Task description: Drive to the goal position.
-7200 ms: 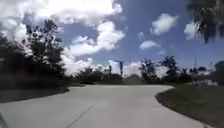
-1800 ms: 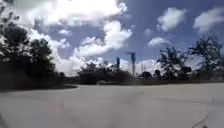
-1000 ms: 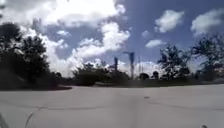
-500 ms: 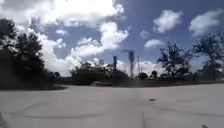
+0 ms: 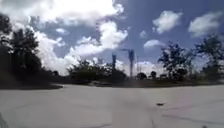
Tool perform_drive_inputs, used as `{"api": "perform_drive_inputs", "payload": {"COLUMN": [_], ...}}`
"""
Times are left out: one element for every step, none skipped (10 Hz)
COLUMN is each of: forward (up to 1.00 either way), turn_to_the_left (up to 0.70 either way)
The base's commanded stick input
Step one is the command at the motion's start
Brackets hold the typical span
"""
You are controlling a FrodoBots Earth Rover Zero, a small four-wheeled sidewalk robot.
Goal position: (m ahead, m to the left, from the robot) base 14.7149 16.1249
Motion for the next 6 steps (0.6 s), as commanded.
{"api": "perform_drive_inputs", "payload": {"forward": [1.00,1.00,1.00,1.00,1.00,1.00], "turn_to_the_left": [0.40,0.40,0.40,0.40,0.40,0.40]}}
